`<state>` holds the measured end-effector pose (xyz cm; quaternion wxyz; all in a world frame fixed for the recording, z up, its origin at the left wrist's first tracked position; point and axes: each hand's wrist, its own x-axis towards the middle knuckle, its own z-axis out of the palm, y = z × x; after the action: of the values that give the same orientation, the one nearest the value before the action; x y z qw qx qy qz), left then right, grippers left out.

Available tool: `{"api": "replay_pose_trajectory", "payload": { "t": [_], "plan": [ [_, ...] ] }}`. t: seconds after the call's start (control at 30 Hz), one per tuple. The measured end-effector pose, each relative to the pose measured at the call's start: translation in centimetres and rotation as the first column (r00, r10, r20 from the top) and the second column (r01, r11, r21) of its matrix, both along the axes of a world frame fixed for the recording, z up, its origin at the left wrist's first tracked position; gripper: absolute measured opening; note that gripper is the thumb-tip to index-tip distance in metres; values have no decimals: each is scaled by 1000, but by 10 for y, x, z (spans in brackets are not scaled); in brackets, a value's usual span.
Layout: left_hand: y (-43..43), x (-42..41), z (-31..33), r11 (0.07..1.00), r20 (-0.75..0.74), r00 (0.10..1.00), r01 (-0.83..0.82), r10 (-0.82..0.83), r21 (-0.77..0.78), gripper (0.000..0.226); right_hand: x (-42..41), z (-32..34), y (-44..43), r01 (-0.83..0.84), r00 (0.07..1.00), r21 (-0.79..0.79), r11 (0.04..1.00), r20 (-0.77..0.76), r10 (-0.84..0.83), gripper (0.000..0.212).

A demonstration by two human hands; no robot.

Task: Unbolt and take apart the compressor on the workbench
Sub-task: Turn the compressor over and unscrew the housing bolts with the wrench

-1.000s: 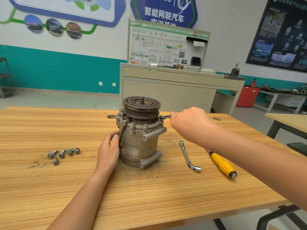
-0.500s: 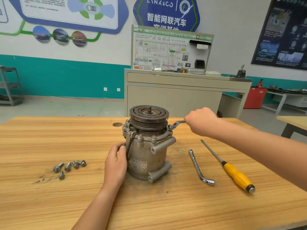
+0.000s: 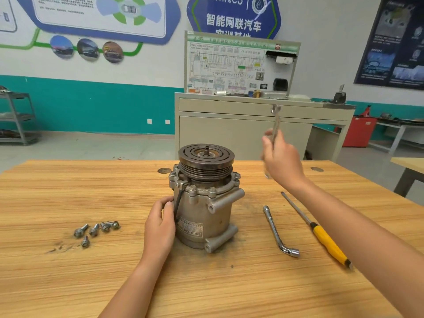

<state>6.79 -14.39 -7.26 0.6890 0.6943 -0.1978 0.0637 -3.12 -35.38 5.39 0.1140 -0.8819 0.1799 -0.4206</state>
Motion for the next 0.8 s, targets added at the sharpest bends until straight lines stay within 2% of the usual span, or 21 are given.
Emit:
{"api": "replay_pose_trajectory", "payload": {
  "t": [0.07, 0.17, 0.3, 0.47, 0.6, 0.8],
  "plan": [
    [0, 0, 0, 1000, 8, 1000, 1, -1, 7, 20, -25, -1, 6, 63, 993, -92, 994, -93, -71, 25],
    [-1, 1, -1, 1000, 6, 1000, -3, 3, 5, 20, -58, -6, 25, 106, 913, -280, 954, -352, -205, 21],
    [-2, 1, -1, 1000, -11, 1000, 0, 0, 12, 22, -65, -5, 51, 63, 780, -405, 912, -550, -298, 38],
    [1, 1, -1, 1000, -30, 999, 21, -21, 1, 24, -61, 3, 66, 44, 665, -550, 834, -606, -436, 52],
    [0, 0, 0, 1000, -33, 999, 27, -27, 0, 23, -56, 7, 79, -18, 608, -592, 806, -646, -461, 58],
    [1, -2, 1, 999, -40, 999, 36, -36, -2, 22, -56, 16, 63, -74, 589, -693, 717, -611, -529, 30]
  ]
}}
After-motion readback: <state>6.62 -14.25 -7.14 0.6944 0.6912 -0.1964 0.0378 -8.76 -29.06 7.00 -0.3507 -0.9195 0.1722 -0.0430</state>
